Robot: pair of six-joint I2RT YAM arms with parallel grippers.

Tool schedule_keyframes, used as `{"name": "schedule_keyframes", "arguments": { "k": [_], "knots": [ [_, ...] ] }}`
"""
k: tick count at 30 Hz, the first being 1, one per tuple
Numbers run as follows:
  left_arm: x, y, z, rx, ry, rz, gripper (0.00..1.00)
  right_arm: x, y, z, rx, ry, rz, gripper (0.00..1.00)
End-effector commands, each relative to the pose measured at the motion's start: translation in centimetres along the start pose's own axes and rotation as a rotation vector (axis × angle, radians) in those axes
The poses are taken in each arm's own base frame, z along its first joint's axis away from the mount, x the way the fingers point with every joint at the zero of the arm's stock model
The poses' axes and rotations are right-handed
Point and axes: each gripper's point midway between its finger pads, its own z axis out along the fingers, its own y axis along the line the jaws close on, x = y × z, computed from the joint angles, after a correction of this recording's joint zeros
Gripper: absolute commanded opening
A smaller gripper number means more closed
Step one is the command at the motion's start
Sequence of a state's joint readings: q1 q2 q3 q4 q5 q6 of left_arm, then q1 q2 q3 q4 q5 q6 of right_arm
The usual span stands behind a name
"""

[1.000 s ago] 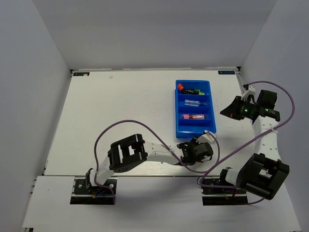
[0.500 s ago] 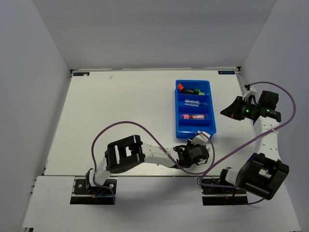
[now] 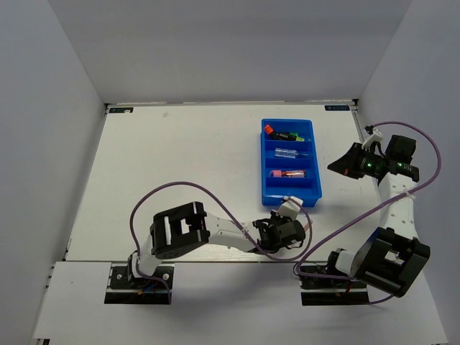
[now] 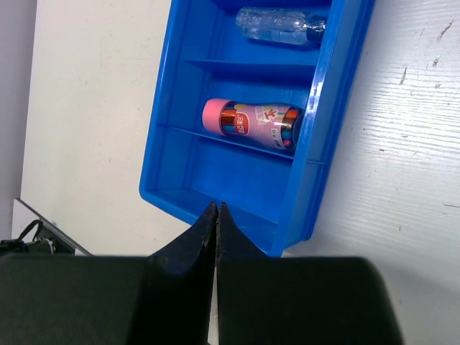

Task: Sort the stationery into containers
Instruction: Grab a piece of stationery with the left arm, then place the stationery into the container

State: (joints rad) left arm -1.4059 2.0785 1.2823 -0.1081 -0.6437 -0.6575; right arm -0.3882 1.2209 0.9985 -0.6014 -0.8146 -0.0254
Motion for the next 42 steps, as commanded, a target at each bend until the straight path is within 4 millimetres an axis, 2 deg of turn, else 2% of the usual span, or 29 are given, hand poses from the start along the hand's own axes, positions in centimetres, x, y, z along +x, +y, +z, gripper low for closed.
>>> {"name": "schedule_keyframes", "arguments": {
  "k": [1, 4, 8, 9, 11, 12, 15, 17, 18, 19, 21, 22, 23, 24, 25, 26, 28, 29, 30, 32, 33, 35, 36, 37, 38, 39, 40, 41, 42],
  "knots": [
    [11.9, 6.0, -1.5, -0.111, 0.362, 0.209, 0.10, -0.6, 0.7, -0.3, -0.030, -0.028, -0.014, 0.00],
    [12.3, 6.6, -1.8, -0.119, 0.375, 0.218, 0.00, -0.8, 0.8, -0.3, -0.034, -0.033, -0.017, 0.00],
    [10.4, 5.9, -3.4, -0.065, 0.336, 0.231, 0.00, -0.7, 1.0, -0.4, -0.043, -0.029, -0.023, 0.00],
    [9.9, 5.8, -3.8, -0.055, 0.327, 0.238, 0.00, -0.6, 1.2, -0.4, -0.055, -0.029, -0.037, 0.03],
    [7.2, 4.6, -5.2, 0.005, 0.271, 0.291, 0.00, -0.5, 1.4, -0.5, -0.070, -0.029, -0.055, 0.25],
    [4.5, 3.0, -6.9, 0.056, 0.211, 0.284, 0.00, -0.3, 1.8, -0.5, -0.099, -0.025, -0.064, 0.40],
    [1.2, 2.2, -9.6, 0.152, 0.170, 0.365, 0.00, -0.1, 2.9, -0.5, -0.183, -0.017, -0.088, 0.44],
    [0.1, 2.4, -10.5, 0.195, 0.167, 0.456, 0.00, 0.3, 4.0, -0.7, -0.260, -0.002, -0.098, 0.35],
    [-1.9, 2.4, -11.6, 0.223, 0.132, 0.442, 0.00, 0.3, 5.2, -1.3, -0.323, -0.003, -0.129, 0.26],
    [-2.7, 3.2, -11.6, 0.229, 0.135, 0.482, 0.00, 0.4, 6.0, -1.6, -0.389, 0.000, -0.153, 0.00],
    [-4.2, 3.8, -12.4, 0.267, 0.136, 0.480, 0.00, 1.1, 7.0, -1.9, -0.464, 0.013, -0.169, 0.00],
    [-5.6, 5.1, -11.9, 0.264, 0.134, 0.444, 0.00, 0.1, 7.7, -2.4, -0.501, -0.027, -0.276, 0.00],
    [-6.8, 5.7, -11.5, 0.285, 0.117, 0.425, 0.00, 1.3, 8.2, -2.7, -0.534, -0.015, -0.310, 0.00],
    [-6.6, 5.4, -11.6, 0.309, 0.125, 0.432, 0.00, 1.5, 8.3, -2.8, -0.540, 0.009, -0.255, 0.00],
    [-8.0, 6.6, -10.9, 0.323, 0.121, 0.382, 0.00, 0.8, 8.5, -3.0, -0.547, -0.015, -0.334, 0.00],
    [-8.9, 6.6, -10.7, 0.343, 0.109, 0.380, 0.00, 1.5, 9.0, -3.4, -0.560, 0.016, -0.273, 0.00],
    [-9.8, 7.1, -9.4, 0.392, 0.133, 0.340, 0.00, 1.4, 8.4, -3.3, -0.557, 0.012, -0.353, 0.00],
    [-12.3, 7.1, -9.3, 0.408, 0.088, 0.332, 0.00, 1.8, 8.7, -3.5, -0.565, 0.034, -0.311, 0.00],
    [-12.0, 6.5, -8.8, 0.452, 0.112, 0.332, 0.00, 1.9, 8.5, -3.4, -0.567, 0.035, -0.331, 0.00],
    [-15.0, 6.4, -7.8, 0.475, 0.069, 0.321, 0.00, 2.1, 8.6, -3.6, -0.578, 0.038, -0.351, 0.00],
    [-15.6, 5.3, -7.5, 0.520, 0.066, 0.328, 0.00, 2.4, 8.8, -3.8, -0.585, 0.047, -0.334, 0.00],
    [-15.2, 5.4, -5.4, 0.541, 0.109, 0.325, 0.00, 2.3, 8.7, -3.9, -0.590, 0.032, -0.388, 0.00],
    [-18.0, 4.6, -5.7, 0.569, 0.042, 0.366, 0.00, 2.4, 8.8, -4.0, -0.591, 0.031, -0.394, 0.00],
    [-18.1, 4.2, -5.6, 0.602, 0.053, 0.370, 0.00, 2.5, 8.6, -3.9, -0.590, 0.018, -0.442, 0.00],
    [-16.7, 4.2, -3.8, 0.605, 0.109, 0.376, 0.00, 3.0, 8.5, -3.9, -0.588, 0.021, -0.469, 0.00],
    [-19.0, 3.6, -4.1, 0.621, 0.058, 0.407, 0.00, 3.4, 8.6, -4.0, -0.587, 0.020, -0.493, 0.01],
    [-19.0, 3.3, -4.0, 0.651, 0.064, 0.413, 0.00, 3.6, 8.6, -4.1, -0.585, 0.008, -0.557, 0.05],
    [-18.7, 3.3, -2.5, 0.646, 0.086, 0.411, 0.00, 4.1, 8.4, -4.0, -0.585, 0.007, -0.600, 0.10],
    [-19.5, 3.4, -2.4, 0.644, 0.077, 0.413, 0.00, 4.6, 8.4, -4.1, -0.584, 0.010, -0.617, 0.20]
  ]
}}
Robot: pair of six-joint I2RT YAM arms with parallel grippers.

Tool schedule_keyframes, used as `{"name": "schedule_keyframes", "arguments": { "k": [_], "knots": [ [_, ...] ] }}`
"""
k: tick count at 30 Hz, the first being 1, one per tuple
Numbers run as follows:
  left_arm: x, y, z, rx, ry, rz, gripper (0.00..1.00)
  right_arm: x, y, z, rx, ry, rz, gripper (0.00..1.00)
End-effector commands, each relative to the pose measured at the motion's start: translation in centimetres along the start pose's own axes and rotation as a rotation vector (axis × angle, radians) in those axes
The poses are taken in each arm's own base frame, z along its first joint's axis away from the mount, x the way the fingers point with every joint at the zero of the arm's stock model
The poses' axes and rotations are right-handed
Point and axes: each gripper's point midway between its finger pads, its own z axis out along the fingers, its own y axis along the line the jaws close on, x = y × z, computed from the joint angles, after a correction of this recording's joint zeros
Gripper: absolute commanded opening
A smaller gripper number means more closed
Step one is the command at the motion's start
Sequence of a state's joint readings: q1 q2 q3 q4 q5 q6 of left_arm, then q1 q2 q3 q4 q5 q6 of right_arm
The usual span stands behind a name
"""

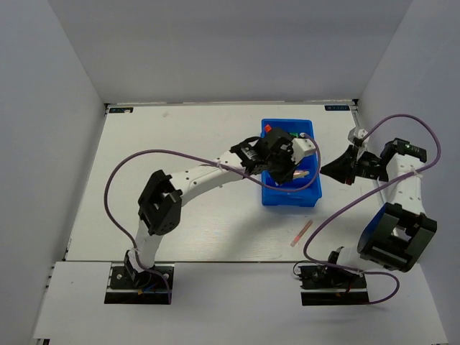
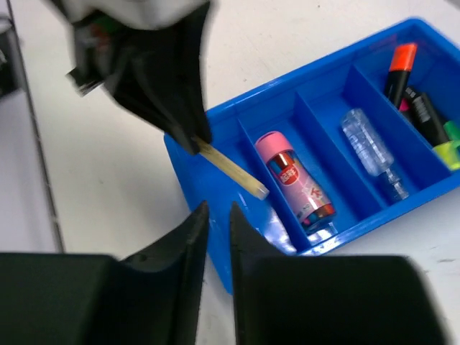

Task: Sort the stationery into containers
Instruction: Place the stationery into the container

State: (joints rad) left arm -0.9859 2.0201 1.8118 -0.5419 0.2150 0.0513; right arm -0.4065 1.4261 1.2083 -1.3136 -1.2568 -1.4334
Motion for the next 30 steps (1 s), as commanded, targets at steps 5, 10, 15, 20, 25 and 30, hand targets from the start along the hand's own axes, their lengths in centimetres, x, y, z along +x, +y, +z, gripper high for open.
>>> {"name": "schedule_keyframes", "arguments": {
  "k": [5, 10, 15, 20, 25, 30],
  "knots": [
    [-0.5, 1.1, 1.2, 0.103, 0.020, 0.027, 0.03, 0.7, 6.1, -0.4, -0.075, 0.028, -0.029, 0.29],
    [0.6, 3.1, 2.4, 0.091, 0.031, -0.013, 0.09, 1.0, 6.2, -0.5, -0.076, 0.048, -0.070, 0.30],
    [0.9, 3.3, 2.8, 0.101, 0.037, -0.037, 0.32, 1.0, 6.2, -0.6, -0.077, 0.054, -0.069, 0.33],
    [1.0, 3.1, 2.5, 0.108, 0.042, -0.041, 0.49, 1.0, 6.2, -0.6, -0.078, 0.064, -0.073, 0.91],
    [0.2, 2.5, 1.6, 0.117, 0.019, -0.063, 0.38, 1.1, 6.0, -0.8, -0.081, 0.080, -0.129, 0.91],
    [-2.7, 2.7, -2.8, 0.040, -0.092, -0.189, 0.00, 5.0, 6.7, -0.3, -0.224, 0.170, -0.580, 0.83]
  ]
}}
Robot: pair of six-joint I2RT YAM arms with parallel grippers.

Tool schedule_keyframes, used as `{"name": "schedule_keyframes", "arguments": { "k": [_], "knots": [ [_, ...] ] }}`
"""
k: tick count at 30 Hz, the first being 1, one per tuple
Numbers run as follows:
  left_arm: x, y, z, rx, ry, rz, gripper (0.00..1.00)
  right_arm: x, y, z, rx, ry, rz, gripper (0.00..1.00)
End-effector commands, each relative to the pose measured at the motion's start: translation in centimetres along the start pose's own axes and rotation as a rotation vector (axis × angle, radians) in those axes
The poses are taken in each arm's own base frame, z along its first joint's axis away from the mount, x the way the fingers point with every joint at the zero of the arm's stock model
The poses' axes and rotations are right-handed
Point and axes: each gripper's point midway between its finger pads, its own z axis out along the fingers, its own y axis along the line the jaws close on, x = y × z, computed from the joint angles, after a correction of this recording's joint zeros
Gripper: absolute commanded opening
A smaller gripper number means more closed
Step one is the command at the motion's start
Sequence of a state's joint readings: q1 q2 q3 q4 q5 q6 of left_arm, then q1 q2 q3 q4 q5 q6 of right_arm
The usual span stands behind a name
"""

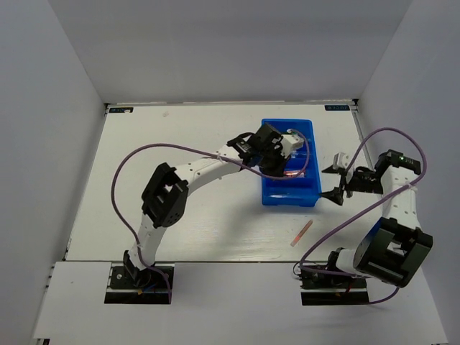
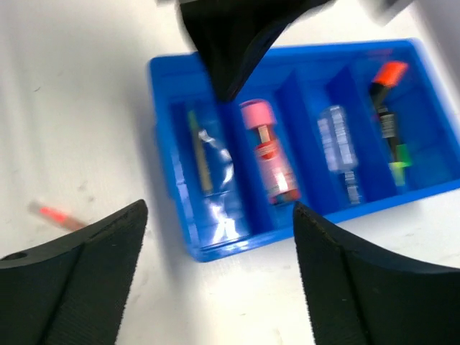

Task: Sort the stationery into containers
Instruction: Place the stationery into the container, then grab a piece of stationery with the right arm

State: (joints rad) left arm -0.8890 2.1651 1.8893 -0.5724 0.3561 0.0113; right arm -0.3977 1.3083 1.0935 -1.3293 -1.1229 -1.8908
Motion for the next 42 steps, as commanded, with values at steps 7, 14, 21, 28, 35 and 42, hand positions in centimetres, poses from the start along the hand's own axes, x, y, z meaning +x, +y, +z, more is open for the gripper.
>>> {"name": "schedule_keyframes", "arguments": {
  "k": [7, 14, 21, 28, 35, 42],
  "knots": [
    [1.3, 0.6, -17.7, -0.301, -0.312, -0.231, 0.59, 1.7, 8.1, 1.5, -0.439, 0.021, -0.376, 0.10],
    [17.2, 6.0, -25.3, -0.557, -0.258, -0.513, 0.81, 5.0, 11.4, 3.9, -0.526, 0.204, -0.419, 0.50],
    [22.7, 7.2, -28.8, -0.596, -0.343, -0.688, 0.85, 4.1, 15.3, 4.4, -0.603, 0.318, -0.212, 0.57],
    [22.7, 7.0, -28.5, -0.548, -0.362, -0.719, 0.85, 9.3, 15.2, 4.9, -0.595, 0.497, -0.223, 0.53],
    [23.2, 6.7, -28.7, -0.553, -0.362, -0.715, 0.87, 13.3, 14.3, 5.1, -0.593, 0.625, -0.284, 0.48],
    [23.2, 6.8, -28.7, -0.555, -0.359, -0.715, 0.87, 15.3, 13.1, 6.0, -0.542, 0.667, -0.335, 0.47]
  ]
}}
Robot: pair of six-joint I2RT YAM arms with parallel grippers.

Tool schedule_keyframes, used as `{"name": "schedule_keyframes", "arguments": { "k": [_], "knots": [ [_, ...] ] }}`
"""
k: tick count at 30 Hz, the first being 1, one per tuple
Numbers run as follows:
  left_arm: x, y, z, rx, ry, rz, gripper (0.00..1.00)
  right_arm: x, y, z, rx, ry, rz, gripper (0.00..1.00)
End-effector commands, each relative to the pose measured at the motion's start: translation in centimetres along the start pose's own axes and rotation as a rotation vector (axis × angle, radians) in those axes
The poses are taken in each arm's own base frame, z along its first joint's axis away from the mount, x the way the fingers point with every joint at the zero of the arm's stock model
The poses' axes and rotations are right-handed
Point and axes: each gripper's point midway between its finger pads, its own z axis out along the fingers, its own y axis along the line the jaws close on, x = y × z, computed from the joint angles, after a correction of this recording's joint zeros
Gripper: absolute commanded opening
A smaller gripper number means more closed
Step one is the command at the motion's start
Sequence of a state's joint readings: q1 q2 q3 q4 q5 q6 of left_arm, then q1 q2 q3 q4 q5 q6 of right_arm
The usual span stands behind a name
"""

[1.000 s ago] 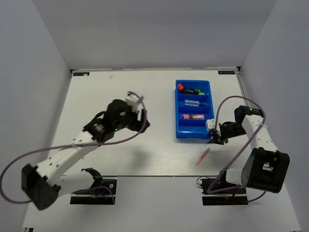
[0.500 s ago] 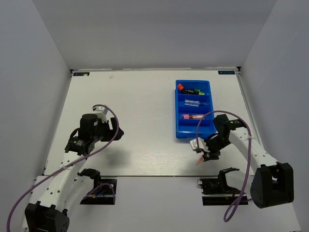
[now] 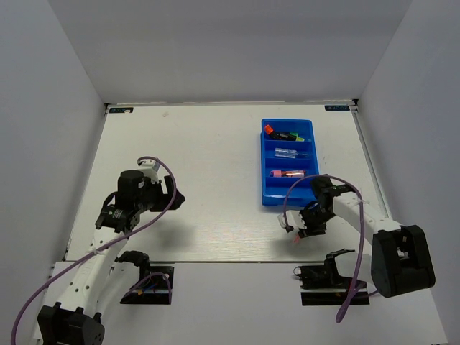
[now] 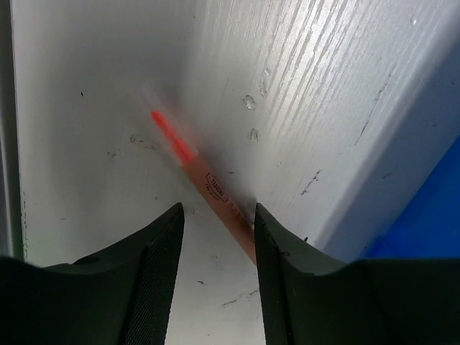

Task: Sort the stationery into containers
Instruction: Grab a piece of stationery with the right arm, then place the stationery into the container

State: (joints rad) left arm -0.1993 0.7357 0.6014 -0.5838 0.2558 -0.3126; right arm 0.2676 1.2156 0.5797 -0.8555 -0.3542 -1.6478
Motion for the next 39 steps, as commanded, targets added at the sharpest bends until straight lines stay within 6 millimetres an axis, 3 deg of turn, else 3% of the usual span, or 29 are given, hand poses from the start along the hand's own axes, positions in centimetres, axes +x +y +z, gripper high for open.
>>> {"name": "schedule_keyframes", "arguments": {
  "k": [1, 3, 5, 6, 7, 10, 15, 16, 17, 19, 20, 22, 23, 25, 26, 27, 28, 29, 30, 32, 35, 36, 39],
  "knots": [
    [0.1, -0.3, -0.2, 0.019, 0.000, 0.000, 0.87, 1.1, -1.2, 0.6, 0.045, 0.052, -0.034, 0.47],
    [0.2, -0.3, -0.2, 0.019, 0.002, -0.003, 0.87, 1.4, -0.7, 1.1, 0.023, 0.058, -0.053, 0.47],
    [0.1, -0.2, -0.2, 0.019, 0.002, 0.001, 0.87, 1.6, 0.0, 1.6, -0.006, 0.062, -0.063, 0.39],
    [0.2, -0.2, -0.2, 0.017, 0.004, 0.001, 0.87, 1.7, 0.1, 1.6, -0.018, 0.067, -0.092, 0.32],
    [0.2, -0.2, -0.2, 0.018, 0.001, 0.002, 0.87, 1.7, 0.6, 1.8, -0.040, 0.066, -0.093, 0.18],
    [0.1, -0.3, -0.3, 0.019, -0.004, 0.003, 0.87, 1.8, 2.2, 2.0, -0.102, 0.063, -0.119, 0.02],
    [0.1, -0.1, -0.5, 0.014, -0.014, 0.002, 0.88, 1.2, 3.0, 1.7, -0.114, 0.042, -0.083, 0.00],
    [0.0, -0.2, -0.5, 0.016, -0.020, 0.006, 0.88, -0.4, 2.0, 1.0, -0.070, -0.019, -0.058, 0.00],
    [0.2, -0.1, -0.4, 0.011, -0.012, 0.003, 0.88, -1.3, 3.0, 0.5, -0.113, -0.055, -0.021, 0.00],
    [0.1, -0.2, -0.5, 0.018, -0.013, 0.004, 0.88, -4.0, 0.9, -1.7, -0.045, -0.145, 0.023, 0.00],
    [0.0, -0.2, -0.5, 0.017, -0.014, 0.002, 0.88, -6.3, -1.4, -4.4, 0.011, -0.213, 0.010, 0.00],
    [0.2, -0.1, -0.4, 0.012, -0.009, 0.003, 0.88, -8.9, -1.3, -6.3, -0.009, -0.306, 0.090, 0.00],
    [0.2, -0.1, -0.4, 0.014, -0.011, 0.004, 0.88, -11.0, -3.8, -9.0, 0.067, -0.368, 0.052, 0.00],
    [0.2, 0.0, -0.3, 0.010, -0.008, 0.004, 0.88, -12.2, -4.3, -10.4, 0.076, -0.398, 0.077, 0.00],
    [0.2, 0.0, -0.4, 0.011, -0.011, 0.005, 0.88, -13.2, -5.6, -12.3, 0.120, -0.418, 0.093, 0.00],
    [0.3, 0.0, -0.4, 0.006, -0.006, 0.004, 0.88, -13.3, -6.0, -12.7, 0.133, -0.414, 0.108, 0.00],
    [0.2, -0.1, -0.4, 0.011, -0.009, 0.007, 0.88, -13.6, -7.7, -13.6, 0.195, -0.415, 0.086, 0.00],
    [0.2, -0.1, -0.4, 0.011, -0.009, 0.006, 0.88, -12.6, -8.2, -13.8, 0.220, -0.371, 0.165, 0.00],
    [0.2, 0.0, -0.4, 0.009, -0.010, 0.006, 0.88, -12.3, -10.5, -14.5, 0.313, -0.353, 0.139, 0.00],
    [0.2, 0.0, -0.3, 0.008, -0.006, 0.003, 0.88, -9.5, -11.8, -14.0, 0.371, -0.226, 0.217, 0.00],
    [0.3, 0.0, -0.3, 0.013, -0.002, 0.008, 0.88, -7.3, -14.6, -13.9, 0.476, -0.137, 0.191, 0.00],
    [0.3, -0.1, -0.3, 0.013, -0.004, 0.004, 0.88, -5.5, -14.3, -12.9, 0.467, -0.074, 0.217, 0.00],
    [0.3, 0.0, -0.3, 0.010, -0.003, 0.005, 0.88, -4.3, -15.8, -12.4, 0.499, -0.017, 0.199, 0.00]
  ]
}}
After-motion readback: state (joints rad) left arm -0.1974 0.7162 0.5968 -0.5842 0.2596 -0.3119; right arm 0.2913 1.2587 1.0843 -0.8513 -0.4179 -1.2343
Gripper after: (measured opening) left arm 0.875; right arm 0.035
